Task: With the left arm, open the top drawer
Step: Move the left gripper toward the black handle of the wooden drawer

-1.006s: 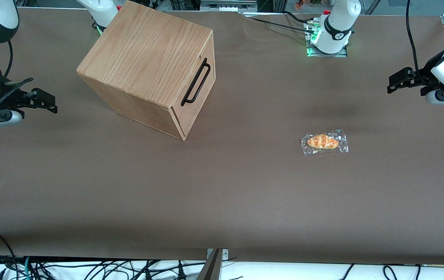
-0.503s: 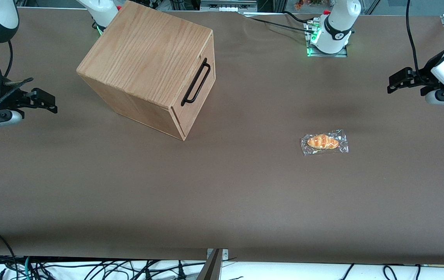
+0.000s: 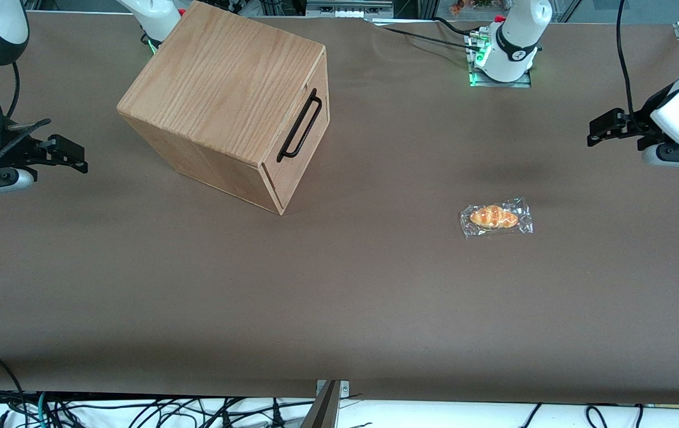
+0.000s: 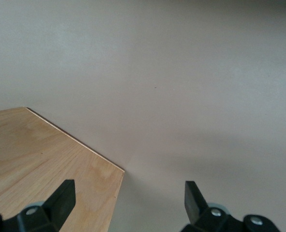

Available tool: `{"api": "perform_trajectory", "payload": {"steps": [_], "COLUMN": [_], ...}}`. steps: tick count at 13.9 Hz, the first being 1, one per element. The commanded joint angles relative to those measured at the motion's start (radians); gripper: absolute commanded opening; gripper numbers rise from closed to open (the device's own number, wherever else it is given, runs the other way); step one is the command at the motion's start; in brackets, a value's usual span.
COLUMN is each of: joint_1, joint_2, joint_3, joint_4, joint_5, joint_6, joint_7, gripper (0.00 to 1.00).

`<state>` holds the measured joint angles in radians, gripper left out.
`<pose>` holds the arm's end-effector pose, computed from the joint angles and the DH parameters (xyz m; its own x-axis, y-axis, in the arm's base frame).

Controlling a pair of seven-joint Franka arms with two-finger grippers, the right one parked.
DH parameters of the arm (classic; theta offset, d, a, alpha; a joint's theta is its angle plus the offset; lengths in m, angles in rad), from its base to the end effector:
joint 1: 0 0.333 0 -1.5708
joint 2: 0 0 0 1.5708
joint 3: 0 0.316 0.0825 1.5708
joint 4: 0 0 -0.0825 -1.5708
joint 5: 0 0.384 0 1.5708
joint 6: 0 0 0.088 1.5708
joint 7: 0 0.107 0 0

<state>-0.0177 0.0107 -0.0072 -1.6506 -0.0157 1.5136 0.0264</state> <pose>0.5468 -0.0154 0.5768 0.9878 -0.0519 -0.1467 -0.0496 -0.9986 0.0196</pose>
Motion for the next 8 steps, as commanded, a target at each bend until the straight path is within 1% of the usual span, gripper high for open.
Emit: {"api": "perform_trajectory", "payload": {"steps": [1, 5, 6, 8], "joint_1": [-0.008, -0.008, -0.008, -0.010], "joint_2": [0.037, 0.132, 0.150, 0.187], "joint_3": [-0.039, -0.190, -0.232, -0.260], "joint_4": [0.017, 0.021, 0.021, 0.021], "joint_5": [-0.020, -0.029, -0.050, -0.177], "joint_6": [0.004, 0.004, 0.004, 0.028], "joint_7": [0.018, 0.004, 0.001, -0.049], "gripper": [1.00, 1.00, 1.00, 1.00]}}
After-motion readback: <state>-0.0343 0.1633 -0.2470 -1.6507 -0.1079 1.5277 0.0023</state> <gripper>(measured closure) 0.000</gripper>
